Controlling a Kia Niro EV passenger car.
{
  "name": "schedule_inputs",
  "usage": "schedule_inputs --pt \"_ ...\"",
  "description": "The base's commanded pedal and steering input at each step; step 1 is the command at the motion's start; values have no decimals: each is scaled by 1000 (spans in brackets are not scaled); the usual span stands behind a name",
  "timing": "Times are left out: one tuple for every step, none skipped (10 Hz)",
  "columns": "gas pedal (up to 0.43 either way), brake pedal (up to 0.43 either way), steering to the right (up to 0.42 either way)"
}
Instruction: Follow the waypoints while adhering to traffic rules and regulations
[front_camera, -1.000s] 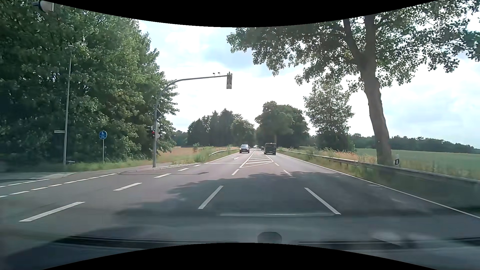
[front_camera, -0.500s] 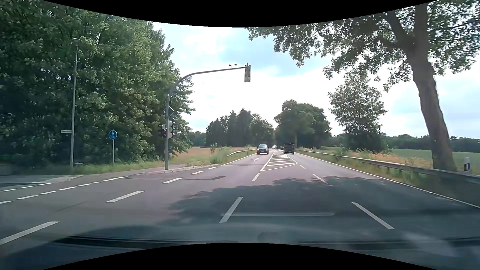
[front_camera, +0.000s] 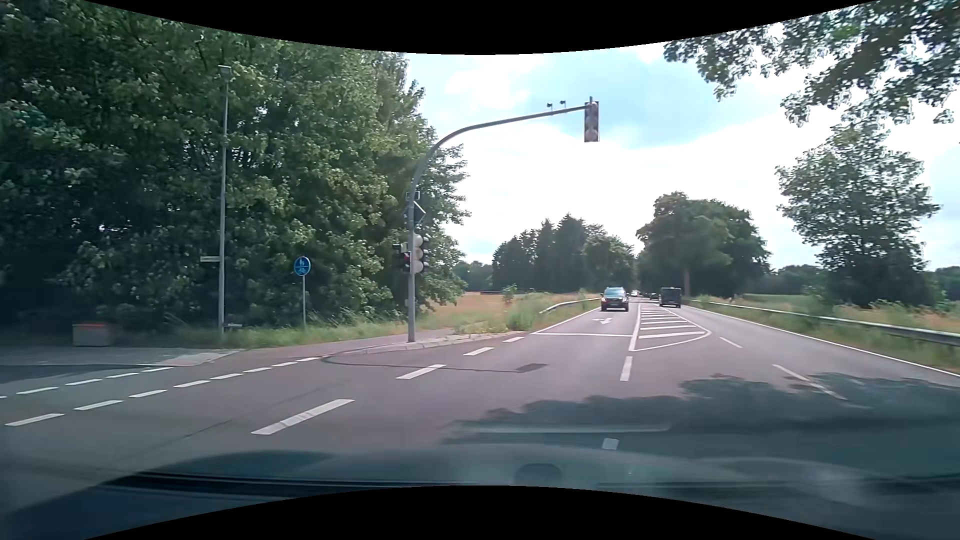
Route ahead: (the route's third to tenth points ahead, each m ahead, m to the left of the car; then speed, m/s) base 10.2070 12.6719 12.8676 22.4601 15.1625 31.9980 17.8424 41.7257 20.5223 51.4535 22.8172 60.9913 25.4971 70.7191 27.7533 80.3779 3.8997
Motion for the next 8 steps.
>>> schedule_inputs --pt "130 0 -510" --pt "130 0 -520" --pt "118 0 -532" --pt "118 0 -552" --pt "118 0 -563" --pt "118 0 -564" --pt "118 0 -563" --pt "118 0 -561"
